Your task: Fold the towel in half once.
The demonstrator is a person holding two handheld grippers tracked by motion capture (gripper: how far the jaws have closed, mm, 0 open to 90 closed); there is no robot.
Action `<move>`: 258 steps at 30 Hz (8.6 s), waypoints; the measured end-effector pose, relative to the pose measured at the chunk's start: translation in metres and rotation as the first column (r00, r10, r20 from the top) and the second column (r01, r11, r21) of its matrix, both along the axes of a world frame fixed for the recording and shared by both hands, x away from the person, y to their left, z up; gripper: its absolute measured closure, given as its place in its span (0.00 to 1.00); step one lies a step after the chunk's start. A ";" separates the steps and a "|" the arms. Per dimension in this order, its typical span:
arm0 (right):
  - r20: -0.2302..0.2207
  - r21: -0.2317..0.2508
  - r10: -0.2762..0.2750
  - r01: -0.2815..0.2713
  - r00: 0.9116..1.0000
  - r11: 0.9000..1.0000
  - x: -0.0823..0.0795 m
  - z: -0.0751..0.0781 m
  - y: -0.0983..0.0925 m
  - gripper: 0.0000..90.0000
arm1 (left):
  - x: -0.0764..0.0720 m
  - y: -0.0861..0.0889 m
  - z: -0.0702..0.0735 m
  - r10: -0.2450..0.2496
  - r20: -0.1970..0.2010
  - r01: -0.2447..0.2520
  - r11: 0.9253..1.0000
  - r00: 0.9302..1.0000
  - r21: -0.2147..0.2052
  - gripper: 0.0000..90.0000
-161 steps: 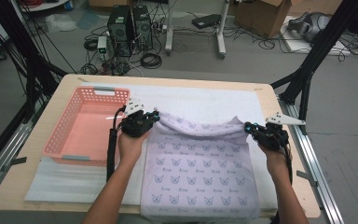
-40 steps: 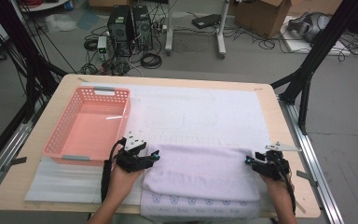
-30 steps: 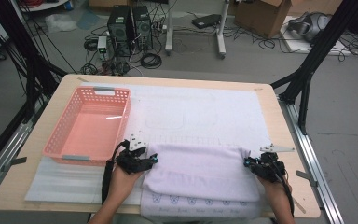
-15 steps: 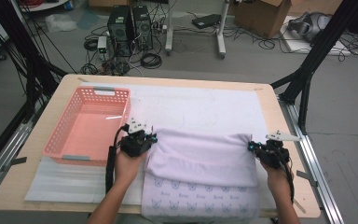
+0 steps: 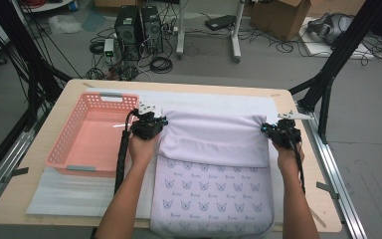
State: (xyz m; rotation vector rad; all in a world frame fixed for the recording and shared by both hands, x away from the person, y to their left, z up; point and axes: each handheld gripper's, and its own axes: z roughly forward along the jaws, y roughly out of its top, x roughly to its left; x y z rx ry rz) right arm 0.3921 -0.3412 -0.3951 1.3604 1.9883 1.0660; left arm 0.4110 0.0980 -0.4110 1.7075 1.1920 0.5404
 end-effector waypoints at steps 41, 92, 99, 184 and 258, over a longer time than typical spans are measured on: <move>-0.186 0.007 0.100 -0.100 0.977 0.995 -0.022 -0.035 0.002 0.77 | -0.029 -0.015 -0.030 -0.164 -0.154 0.192 0.962 0.974 0.193 0.87; -0.013 0.028 0.266 -0.265 0.964 0.964 -0.115 -0.040 -0.017 0.98 | -0.044 -0.024 -0.024 -0.174 -0.065 0.182 0.974 0.983 0.133 0.58; -0.014 0.046 0.254 -0.253 0.967 0.966 -0.114 -0.039 -0.021 0.98 | -0.047 -0.027 -0.030 -0.223 -0.104 0.239 0.953 0.969 0.186 0.96; -0.148 0.052 0.129 -0.123 0.981 0.991 -0.162 -0.039 -0.006 0.96 | -0.185 0.014 -0.025 -0.272 -0.006 0.271 0.958 0.962 0.089 0.97; -0.137 0.040 0.027 -0.022 0.990 0.999 -0.144 -0.038 -0.006 0.79 | -0.143 0.000 -0.010 -0.230 -0.018 0.230 0.973 0.973 0.027 0.53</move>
